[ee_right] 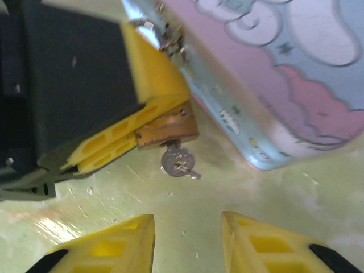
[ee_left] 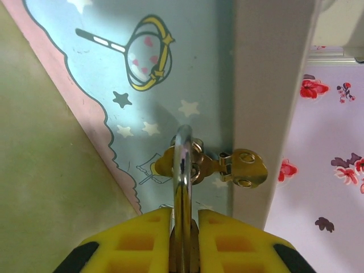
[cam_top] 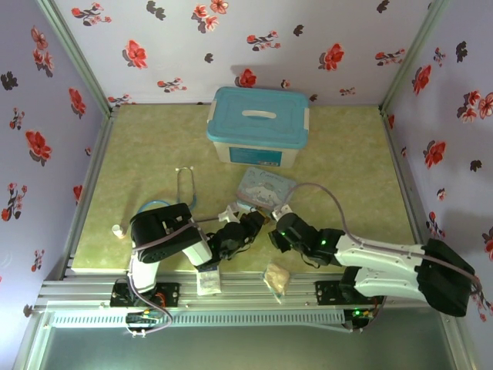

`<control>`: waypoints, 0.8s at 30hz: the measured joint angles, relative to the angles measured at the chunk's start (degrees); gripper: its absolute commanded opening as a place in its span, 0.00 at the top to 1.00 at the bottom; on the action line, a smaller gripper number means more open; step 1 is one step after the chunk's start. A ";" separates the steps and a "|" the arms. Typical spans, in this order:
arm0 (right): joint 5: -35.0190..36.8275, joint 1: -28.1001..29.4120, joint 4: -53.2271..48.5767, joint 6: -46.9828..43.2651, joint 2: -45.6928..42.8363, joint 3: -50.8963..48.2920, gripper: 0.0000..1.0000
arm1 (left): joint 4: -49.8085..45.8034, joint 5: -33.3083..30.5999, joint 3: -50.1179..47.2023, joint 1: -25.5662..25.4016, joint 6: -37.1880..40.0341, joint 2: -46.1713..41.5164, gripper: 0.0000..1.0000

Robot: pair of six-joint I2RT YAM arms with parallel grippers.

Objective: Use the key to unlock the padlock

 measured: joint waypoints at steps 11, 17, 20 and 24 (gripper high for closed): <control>9.38 5.40 6.08 -7.78 11.45 3.41 0.69 | 1.11 1.66 -1.07 -0.11 -1.29 -0.17 1.00; 13.38 6.29 7.02 -11.69 15.41 5.57 0.80 | -4.81 1.62 -1.31 0.02 -1.09 -3.80 1.00; 13.75 6.56 7.67 -12.28 16.09 5.60 0.88 | -4.83 1.46 -1.97 0.02 -1.11 -4.07 1.00; 13.22 6.56 10.71 -12.31 16.00 4.02 0.93 | -4.87 1.27 -2.01 0.04 -1.01 -4.07 1.00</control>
